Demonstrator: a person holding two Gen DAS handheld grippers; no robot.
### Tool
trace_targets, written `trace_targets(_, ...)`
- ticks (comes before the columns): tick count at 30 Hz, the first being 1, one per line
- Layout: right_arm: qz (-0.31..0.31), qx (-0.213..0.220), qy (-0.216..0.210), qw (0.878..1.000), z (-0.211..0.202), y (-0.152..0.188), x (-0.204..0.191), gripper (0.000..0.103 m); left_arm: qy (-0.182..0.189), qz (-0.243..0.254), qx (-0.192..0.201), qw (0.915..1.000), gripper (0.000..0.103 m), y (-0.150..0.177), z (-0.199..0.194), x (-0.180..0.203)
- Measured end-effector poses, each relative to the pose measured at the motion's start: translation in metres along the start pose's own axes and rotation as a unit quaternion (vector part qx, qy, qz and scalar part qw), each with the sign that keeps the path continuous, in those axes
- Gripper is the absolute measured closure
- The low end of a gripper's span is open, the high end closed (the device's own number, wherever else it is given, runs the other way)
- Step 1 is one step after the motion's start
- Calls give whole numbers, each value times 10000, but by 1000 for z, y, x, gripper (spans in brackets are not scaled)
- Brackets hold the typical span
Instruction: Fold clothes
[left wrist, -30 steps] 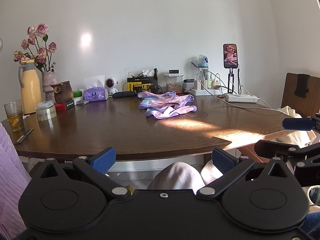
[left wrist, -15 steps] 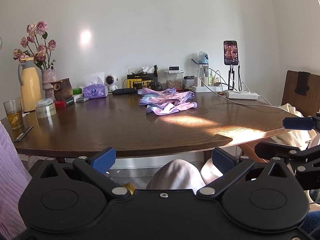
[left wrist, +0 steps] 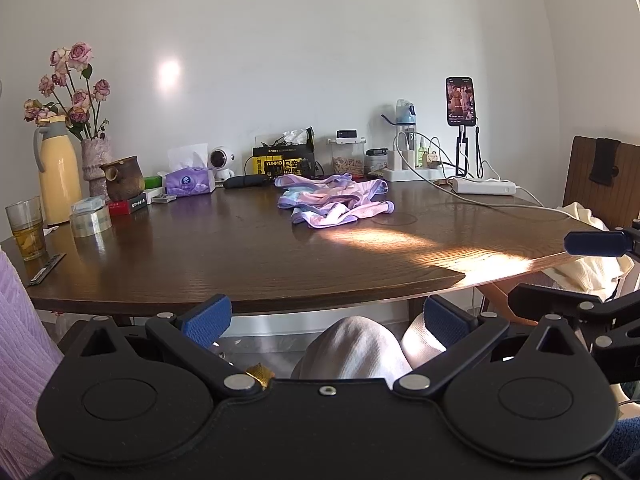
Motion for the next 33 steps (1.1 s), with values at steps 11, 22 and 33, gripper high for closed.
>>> trace_targets(11, -16, -51, -19, 10000, 5, -7, 5, 7, 17, 12, -39, 10000, 0, 2, 1, 0)
trace_targets(22, -51, -61, -10, 10000, 7, -3, 4, 7, 27, 1, -128, 9999, 0, 5, 4, 0)
trace_targets(33, -97, -91, -4, 9999, 6, 4, 0, 7, 46, 15, -184, 9998, 0, 7, 6, 0)
Point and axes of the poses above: each gripper's, at about its wrist camera, not at the fingertips, and z roughly the way its jaws point, x to its right, y to its underside, the point moved 6 cm from there along z, roughly the way its jaws point, and after that the axes turned 12 degrees about z, right-handed, at the moved point
